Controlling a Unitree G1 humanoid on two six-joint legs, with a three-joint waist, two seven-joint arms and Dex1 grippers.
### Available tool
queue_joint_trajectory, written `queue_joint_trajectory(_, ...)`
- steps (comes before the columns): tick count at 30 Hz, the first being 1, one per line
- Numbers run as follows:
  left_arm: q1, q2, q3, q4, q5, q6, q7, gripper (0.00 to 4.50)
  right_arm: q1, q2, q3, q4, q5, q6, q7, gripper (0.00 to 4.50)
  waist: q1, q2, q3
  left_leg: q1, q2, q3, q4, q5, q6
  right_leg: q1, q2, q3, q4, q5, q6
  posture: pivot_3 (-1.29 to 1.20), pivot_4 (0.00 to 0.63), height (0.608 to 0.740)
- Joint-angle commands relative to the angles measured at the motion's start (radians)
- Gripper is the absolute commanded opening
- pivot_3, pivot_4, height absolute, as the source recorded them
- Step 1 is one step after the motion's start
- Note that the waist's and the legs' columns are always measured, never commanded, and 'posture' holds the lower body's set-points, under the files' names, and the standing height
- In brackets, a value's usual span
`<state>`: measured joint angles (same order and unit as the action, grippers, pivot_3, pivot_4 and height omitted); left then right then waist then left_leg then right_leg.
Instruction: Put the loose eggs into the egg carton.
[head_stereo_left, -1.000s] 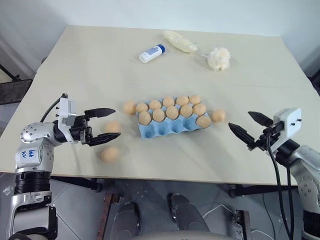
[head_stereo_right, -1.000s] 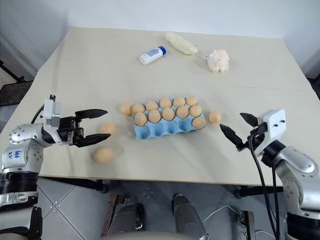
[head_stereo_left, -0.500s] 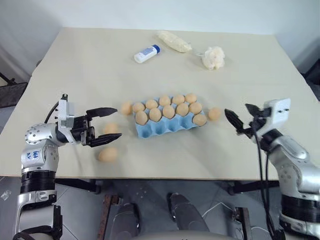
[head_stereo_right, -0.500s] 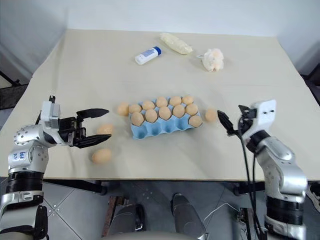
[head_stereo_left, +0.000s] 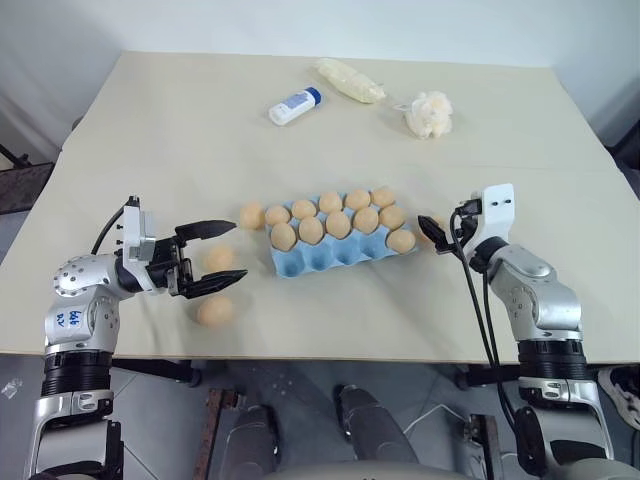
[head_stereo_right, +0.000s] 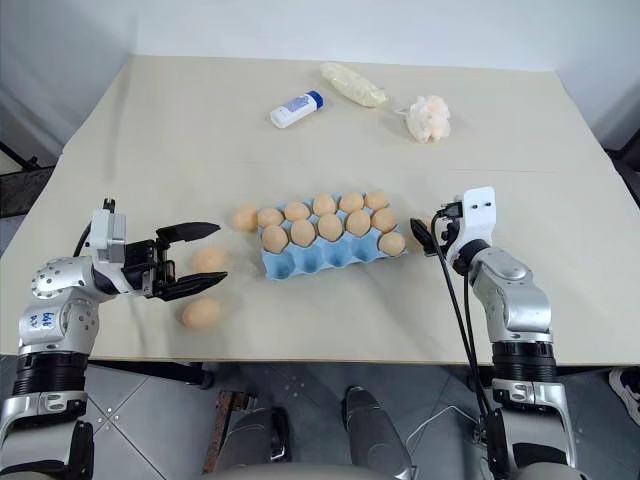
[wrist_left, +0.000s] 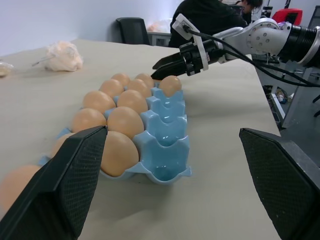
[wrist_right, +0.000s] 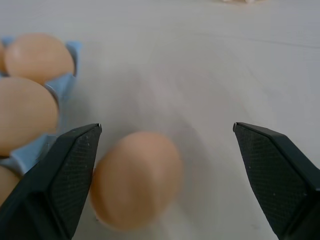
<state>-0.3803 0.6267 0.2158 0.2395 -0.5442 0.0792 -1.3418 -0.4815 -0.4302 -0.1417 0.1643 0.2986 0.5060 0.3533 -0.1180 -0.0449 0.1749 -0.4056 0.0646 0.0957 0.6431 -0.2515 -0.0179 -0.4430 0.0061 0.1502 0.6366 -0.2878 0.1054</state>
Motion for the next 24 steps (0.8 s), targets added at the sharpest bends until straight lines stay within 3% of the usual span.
queue_joint_trajectory(1,0.008,0.003,0.016,-0.041,-0.012,-0.013,0.013,4.50,-0.022,-0.010,-0.004,-0.005,-0.023,-0.003,-0.009,4.44,0.000,0.000,0.000,0.000,0.000,0.000,0.000,0.000,0.000,0.000,0.000,0.000,0.000,0.000,0.000,0.00,0.150,0.740)
queue_joint_trajectory(12,-0.007,0.003,0.010,-0.027,-0.006,-0.020,0.027,4.50,-0.020,-0.012,0.014,-0.012,-0.049,0.053,0.016,4.44,-0.014,0.000,0.000,0.000,0.000,0.000,0.000,0.000,0.000,0.000,0.000,0.000,0.000,0.000,0.000,0.00,0.150,0.740)
queue_joint_trajectory(15,-0.012,0.003,0.009,-0.023,-0.005,-0.021,0.029,4.50,-0.020,-0.009,0.012,-0.011,-0.051,0.052,0.015,3.85,-0.019,0.000,0.000,0.000,0.000,0.000,0.000,0.000,0.000,0.000,0.000,0.000,0.000,0.000,0.001,0.00,0.150,0.740)
queue_joint_trajectory(21,-0.015,0.003,0.010,-0.021,-0.007,-0.021,0.033,4.50,-0.011,-0.001,0.003,-0.030,-0.050,0.027,0.011,1.85,-0.022,0.000,0.000,0.000,0.000,0.000,0.000,0.000,0.000,0.000,0.000,0.000,0.000,0.000,0.001,0.00,0.150,0.740)
queue_joint_trajectory(24,-0.009,0.005,0.015,-0.028,-0.012,-0.017,0.035,4.50,-0.026,-0.014,-0.013,-0.079,-0.033,0.030,0.022,1.70,-0.022,0.000,0.000,0.000,0.000,0.000,0.000,0.000,0.000,0.000,0.000,0.000,0.000,0.000,0.001,0.00,0.150,0.740)
